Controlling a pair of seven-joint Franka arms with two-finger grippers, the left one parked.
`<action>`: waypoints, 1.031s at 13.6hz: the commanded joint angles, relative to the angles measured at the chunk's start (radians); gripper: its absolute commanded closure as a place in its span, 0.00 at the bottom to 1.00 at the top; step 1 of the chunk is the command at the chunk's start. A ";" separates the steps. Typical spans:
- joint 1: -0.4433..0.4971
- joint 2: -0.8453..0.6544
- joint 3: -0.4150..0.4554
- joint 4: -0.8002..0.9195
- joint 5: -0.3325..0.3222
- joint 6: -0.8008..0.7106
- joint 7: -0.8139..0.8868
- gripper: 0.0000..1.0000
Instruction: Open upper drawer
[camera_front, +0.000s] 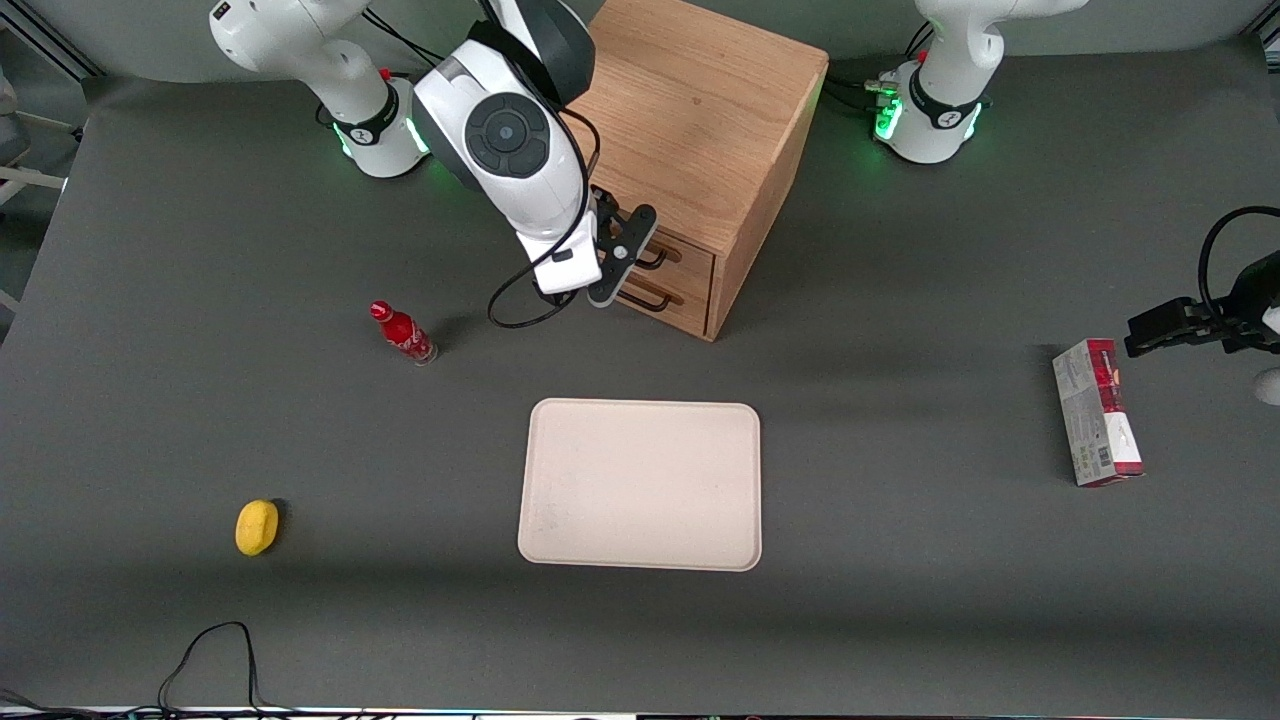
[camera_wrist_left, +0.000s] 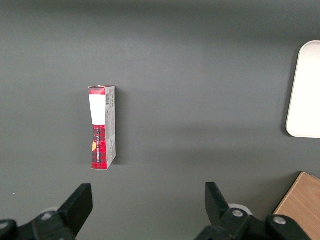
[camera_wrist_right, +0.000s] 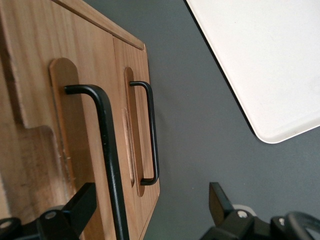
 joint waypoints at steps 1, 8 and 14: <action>0.006 -0.030 -0.007 -0.070 0.015 0.063 -0.027 0.00; 0.001 -0.010 -0.007 -0.075 -0.001 0.095 -0.027 0.00; -0.036 0.021 -0.010 -0.055 -0.002 0.114 -0.027 0.00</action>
